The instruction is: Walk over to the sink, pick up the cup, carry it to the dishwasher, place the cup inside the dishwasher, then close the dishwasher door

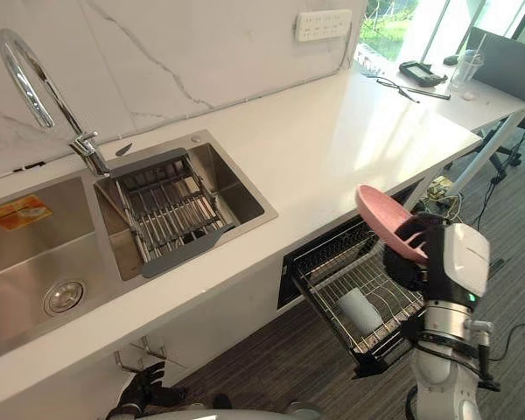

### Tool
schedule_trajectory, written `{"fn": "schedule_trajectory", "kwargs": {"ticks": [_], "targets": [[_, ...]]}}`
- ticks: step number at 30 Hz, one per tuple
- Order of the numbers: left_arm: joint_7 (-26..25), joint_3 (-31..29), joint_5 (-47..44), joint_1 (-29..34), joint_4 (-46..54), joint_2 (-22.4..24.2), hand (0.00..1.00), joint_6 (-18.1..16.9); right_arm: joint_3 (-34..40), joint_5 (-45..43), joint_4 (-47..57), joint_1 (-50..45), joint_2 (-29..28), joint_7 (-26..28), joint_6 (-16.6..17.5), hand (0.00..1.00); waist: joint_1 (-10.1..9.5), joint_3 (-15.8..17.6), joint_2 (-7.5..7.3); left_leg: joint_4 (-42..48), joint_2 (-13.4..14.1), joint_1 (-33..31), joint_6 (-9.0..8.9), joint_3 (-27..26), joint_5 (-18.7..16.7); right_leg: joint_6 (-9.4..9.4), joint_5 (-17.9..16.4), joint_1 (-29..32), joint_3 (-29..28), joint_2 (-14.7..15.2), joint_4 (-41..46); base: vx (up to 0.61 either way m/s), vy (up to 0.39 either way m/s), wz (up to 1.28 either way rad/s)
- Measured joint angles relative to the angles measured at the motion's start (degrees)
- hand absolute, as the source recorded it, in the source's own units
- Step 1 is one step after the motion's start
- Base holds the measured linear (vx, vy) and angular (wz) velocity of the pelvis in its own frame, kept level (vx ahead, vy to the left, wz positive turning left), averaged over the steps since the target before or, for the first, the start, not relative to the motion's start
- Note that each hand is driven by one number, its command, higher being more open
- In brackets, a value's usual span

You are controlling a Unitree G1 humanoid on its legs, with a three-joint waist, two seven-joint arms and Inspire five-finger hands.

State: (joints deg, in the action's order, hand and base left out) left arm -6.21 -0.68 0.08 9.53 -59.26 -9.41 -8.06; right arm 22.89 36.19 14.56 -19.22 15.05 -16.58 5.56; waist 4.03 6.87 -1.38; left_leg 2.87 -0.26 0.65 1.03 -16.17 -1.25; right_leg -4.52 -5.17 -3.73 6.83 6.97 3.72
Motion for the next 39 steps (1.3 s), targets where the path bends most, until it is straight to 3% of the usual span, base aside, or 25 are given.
{"fn": "schedule_trajectory", "kwargs": {"ticks": [8, 13, 16, 22, 30, 39], "targets": [[0.0, 0.2, -0.1, 0.0, 0.6, 1.6, 0.9, -0.1, 5.9, -1.3, -9.5, 1.9, 0.2, -1.0, -2.9, 0.3, 0.16, 1.3, 3.23, 0.8, -0.6, -3.5, 1.35, 0.9, 0.9, -0.29, 0.0, 4.0, 0.0, 0.6, 2.0, 0.0, 0.014, 0.01], [0.0, 0.9, -0.2, -2.2, 1.7, 2.1, 0.9, -1.0, 6.1, -5.1, -16.2, 8.7, 2.0, -1.6, -3.0, 0.3, 0.22, 6.2, 5.58, 3.3, -0.1, -7.1, 1.38, 1.4, 0.8, 0.08, -0.9, 8.3, -0.5, 0.6, 6.2, -0.06, -0.008, -0.01], [0.0, 0.8, -1.0, -2.8, 2.9, 2.5, 0.9, -1.3, 6.0, -6.9, -19.4, 11.7, 3.2, -1.6, -3.1, 0.3, 0.02, 8.2, 6.18, 4.3, -0.1, -9.6, 1.21, 1.3, 0.7, 0.32, -2.5, 12.4, -0.9, 1.0, 10.4, -0.08, -0.019, -0.01], [-0.1, 0.7, -3.0, -6.2, 4.2, 2.6, 0.9, -2.1, 4.1, -13.1, -20.8, 17.0, 4.0, -2.9, -3.7, 0.3, -1.05, 12.5, 5.93, 8.1, 1.1, -14.6, 0.91, -0.2, 0.3, 1.39, -5.5, 19.9, -2.3, 1.2, 18.4, -0.04, -0.055, -0.07], [-0.3, 1.4, -4.6, -11.3, 6.3, 5.5, 0.9, -2.8, 0.4, -18.2, -21.3, 23.5, 5.6, -3.2, -3.7, 0.3, -1.59, 17.1, 5.37, 13.7, 3.1, -18.7, 0.12, -0.9, -1.8, 2.31, -7.3, 24.2, -3.0, 0.5, 23.5, 0.0, -0.051, -0.06], [-1.2, 2.6, -5.8, -12.8, 7.0, 5.2, 0.9, -3.3, -3.6, -22.2, -31.0, 31.5, 9.0, -3.4, -3.7, 0.3, -2.63, 18.2, 4.84, 15.9, 3.4, -21.5, 0.23, -1.6, -2.9, 2.28, -7.9, 27.3, -4.0, 0.5, 25.4, 0.0, -0.003, -0.03]]}}
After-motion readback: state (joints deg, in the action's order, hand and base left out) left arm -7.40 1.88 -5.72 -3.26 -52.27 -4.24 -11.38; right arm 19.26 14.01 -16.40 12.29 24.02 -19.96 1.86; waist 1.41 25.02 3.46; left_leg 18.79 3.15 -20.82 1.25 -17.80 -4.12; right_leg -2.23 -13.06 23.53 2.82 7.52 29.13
